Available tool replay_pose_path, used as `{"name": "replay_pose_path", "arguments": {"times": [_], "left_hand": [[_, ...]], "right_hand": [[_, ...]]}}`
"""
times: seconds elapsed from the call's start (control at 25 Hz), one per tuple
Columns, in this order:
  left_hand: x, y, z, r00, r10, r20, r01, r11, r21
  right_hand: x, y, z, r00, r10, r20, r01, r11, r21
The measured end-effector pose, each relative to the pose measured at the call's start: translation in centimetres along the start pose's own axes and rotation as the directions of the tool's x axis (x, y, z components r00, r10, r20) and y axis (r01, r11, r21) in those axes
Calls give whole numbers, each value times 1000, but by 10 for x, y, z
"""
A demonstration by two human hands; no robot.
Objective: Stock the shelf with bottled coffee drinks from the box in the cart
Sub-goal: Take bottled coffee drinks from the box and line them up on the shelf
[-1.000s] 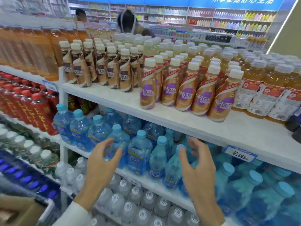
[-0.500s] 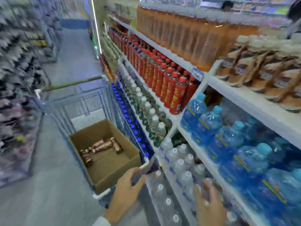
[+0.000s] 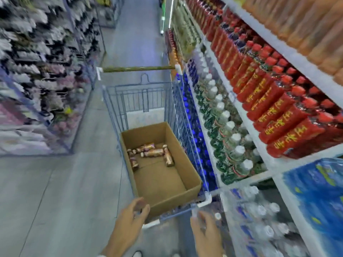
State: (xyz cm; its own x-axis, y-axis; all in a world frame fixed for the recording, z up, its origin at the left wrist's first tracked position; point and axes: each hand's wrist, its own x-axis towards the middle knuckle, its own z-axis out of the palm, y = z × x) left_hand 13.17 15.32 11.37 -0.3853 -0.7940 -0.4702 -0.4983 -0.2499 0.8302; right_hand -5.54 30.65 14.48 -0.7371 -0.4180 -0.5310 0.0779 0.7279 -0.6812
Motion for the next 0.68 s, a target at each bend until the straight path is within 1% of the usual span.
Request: {"name": "replay_pose_path", "arguments": {"times": [0.04,0.08,0.2,0.36,0.44,0.56,0.68], "left_hand": [[7,-1,0,1000,-17,-12,17,1000,12],[18,-3,1,999,-40,-23,40,999,17],[52,1,4,994,-89,-68,90,996,14],[120,17,23,982,-126,-140,137,988,74],[166,23,32,970,-170,-175,185,980,71],[244,20,42,929,-258,-263,274,961,25],[325,2,53,875,-380,-300,389,921,-30]], "right_hand": [[8,-8,7,998,-26,50,31,994,-101],[19,-15,12,997,-36,72,46,989,-139],[51,-43,28,993,25,119,-5,987,-163],[118,-68,40,983,39,181,-7,985,-175],[153,-81,48,972,50,231,-2,980,-201],[196,-93,65,955,55,292,20,968,-250],[229,-95,83,952,113,283,-36,964,-262]]}}
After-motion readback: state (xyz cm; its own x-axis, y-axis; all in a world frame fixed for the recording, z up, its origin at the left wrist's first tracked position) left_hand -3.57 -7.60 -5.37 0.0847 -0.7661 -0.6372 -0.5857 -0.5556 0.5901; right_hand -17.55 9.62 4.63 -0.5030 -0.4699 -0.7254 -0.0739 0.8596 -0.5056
